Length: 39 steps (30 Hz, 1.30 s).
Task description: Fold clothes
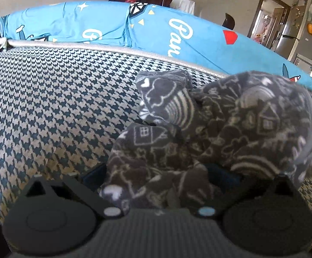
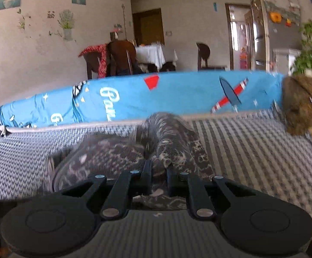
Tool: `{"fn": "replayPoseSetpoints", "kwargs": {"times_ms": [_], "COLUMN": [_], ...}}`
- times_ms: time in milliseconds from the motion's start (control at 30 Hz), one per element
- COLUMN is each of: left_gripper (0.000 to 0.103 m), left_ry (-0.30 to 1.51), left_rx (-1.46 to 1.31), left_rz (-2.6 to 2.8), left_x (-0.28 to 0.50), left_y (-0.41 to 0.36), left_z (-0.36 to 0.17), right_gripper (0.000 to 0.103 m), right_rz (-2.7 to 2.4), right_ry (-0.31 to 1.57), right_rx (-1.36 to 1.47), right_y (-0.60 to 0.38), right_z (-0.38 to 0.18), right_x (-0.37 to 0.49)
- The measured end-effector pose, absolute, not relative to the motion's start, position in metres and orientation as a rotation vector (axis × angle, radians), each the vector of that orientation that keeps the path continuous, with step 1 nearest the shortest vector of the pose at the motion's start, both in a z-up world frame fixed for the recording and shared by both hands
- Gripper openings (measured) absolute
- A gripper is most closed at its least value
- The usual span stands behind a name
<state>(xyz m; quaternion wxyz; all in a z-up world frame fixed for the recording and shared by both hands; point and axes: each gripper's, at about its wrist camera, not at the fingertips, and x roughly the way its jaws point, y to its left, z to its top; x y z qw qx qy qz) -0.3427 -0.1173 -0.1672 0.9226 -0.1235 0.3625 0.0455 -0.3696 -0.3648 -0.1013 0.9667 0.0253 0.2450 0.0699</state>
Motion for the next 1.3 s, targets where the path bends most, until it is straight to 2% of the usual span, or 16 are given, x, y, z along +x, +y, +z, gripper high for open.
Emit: {"fn": "replayPoseSetpoints", "kwargs": {"times_ms": [233,533,800,1133,1300], "left_gripper": [0.103,0.103,0.103,0.103,0.103], "left_ry": [0.718,0.713,0.678,0.620,0.626], "left_rx": [-0.238,-0.243,-0.258,-0.225,-0.144], "left_rz": [0.083,0.066,0.016,-0.109,-0.135], "left_x": [-0.350,-0.361,-0.368,-0.349,-0.324], "left_y": [-0.120,-0.124,-0.135,-0.190,-0.232], "left_z": [-0.163,-0.156,-0.127,-0.081,-0.082], "right_gripper": [0.013,0.013,0.014,0.014,0.014], "right_rz": [0.140,0.151,0.157,0.161,0.165], "right_ry": [0.593,0.627,0.627,0.632,0.632], "right_rx": [0.034,0.093,0.118,0.154,0.168], "right_y": [-0.371,-0.379,-0.381,-0.386,-0.388], "right_z": [-0.143,-0.161,-0.164,-0.166,-0.167], "right_x": [-0.392,-0.397,-0.397,-0.394,-0.393]}}
